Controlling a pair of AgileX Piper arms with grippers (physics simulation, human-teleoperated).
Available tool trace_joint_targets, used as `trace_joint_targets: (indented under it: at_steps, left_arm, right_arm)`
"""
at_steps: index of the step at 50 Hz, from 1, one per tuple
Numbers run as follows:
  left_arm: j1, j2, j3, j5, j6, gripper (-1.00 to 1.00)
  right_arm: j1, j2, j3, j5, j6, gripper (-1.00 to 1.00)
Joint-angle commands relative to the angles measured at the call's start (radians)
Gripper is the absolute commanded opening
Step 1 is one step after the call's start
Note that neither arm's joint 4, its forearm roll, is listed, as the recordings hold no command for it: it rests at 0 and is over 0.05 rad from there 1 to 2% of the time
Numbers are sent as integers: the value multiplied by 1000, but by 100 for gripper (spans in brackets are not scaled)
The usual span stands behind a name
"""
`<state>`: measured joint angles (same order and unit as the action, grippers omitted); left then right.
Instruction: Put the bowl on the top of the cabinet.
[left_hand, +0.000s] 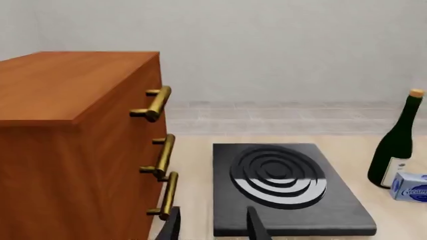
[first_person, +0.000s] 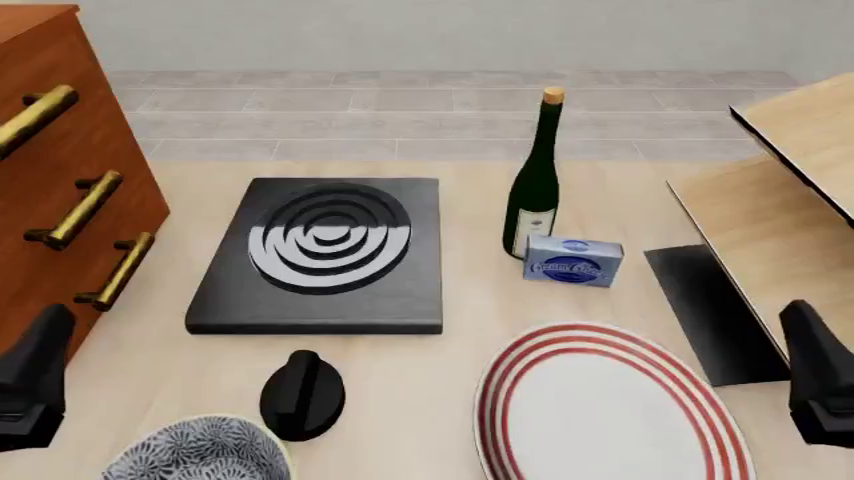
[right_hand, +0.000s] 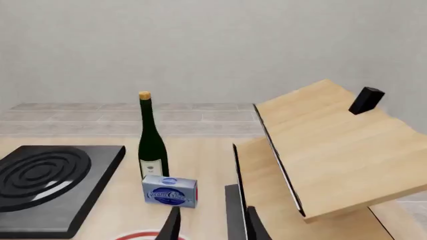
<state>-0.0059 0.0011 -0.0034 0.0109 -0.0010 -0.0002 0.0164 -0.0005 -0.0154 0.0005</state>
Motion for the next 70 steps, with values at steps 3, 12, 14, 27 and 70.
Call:
trace_joint_targets:
  at_steps: [3,12,14,27,70]
  left_arm:
    - [-20,1,-12,31,-3,100]
    - [-34,0,-11,45,-1,100]
    - [-30,1,-8,42,0,100]
    - [-31,7,-47,95,2,100]
    - [-80,67,-285,516,86,100]
  right_arm:
    - [0,46,0,-44,2,100]
    - [0,74,0,-70,2,100]
    - [0,71,0,-68,2,100]
    - [1,68,0,-66,2,100]
    - [1,65,0,-62,1,100]
